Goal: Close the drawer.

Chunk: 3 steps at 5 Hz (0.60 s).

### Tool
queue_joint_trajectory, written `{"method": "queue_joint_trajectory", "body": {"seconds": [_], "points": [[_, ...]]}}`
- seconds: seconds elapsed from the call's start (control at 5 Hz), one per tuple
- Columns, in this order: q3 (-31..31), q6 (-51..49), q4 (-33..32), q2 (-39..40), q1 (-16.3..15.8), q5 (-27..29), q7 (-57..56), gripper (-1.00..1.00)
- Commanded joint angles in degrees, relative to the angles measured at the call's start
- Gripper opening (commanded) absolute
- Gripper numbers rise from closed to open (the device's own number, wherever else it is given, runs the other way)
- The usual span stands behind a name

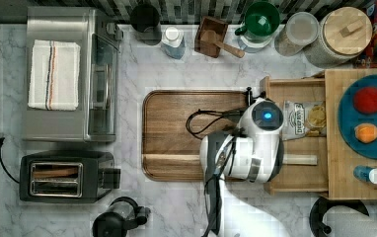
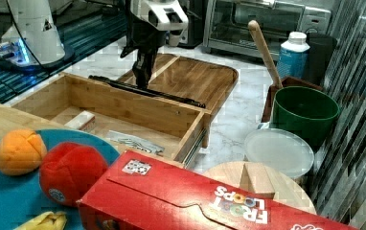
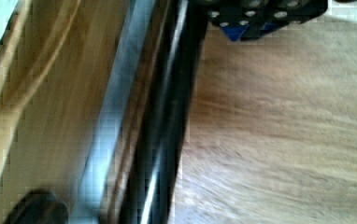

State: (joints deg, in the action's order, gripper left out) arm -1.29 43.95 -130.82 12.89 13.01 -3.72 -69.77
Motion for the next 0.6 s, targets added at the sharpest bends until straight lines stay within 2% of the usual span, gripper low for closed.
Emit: {"method": "queue_joint_trajectory", "body": {"seconds": [0.2,0.6], "points": [[-5.23,4.84,13.91,4.03,9.09,0.62,-13.76,-1.00],[-6.37,5.85,20.06,8.29,14.73,4.05,-22.76,-1.00]]}}
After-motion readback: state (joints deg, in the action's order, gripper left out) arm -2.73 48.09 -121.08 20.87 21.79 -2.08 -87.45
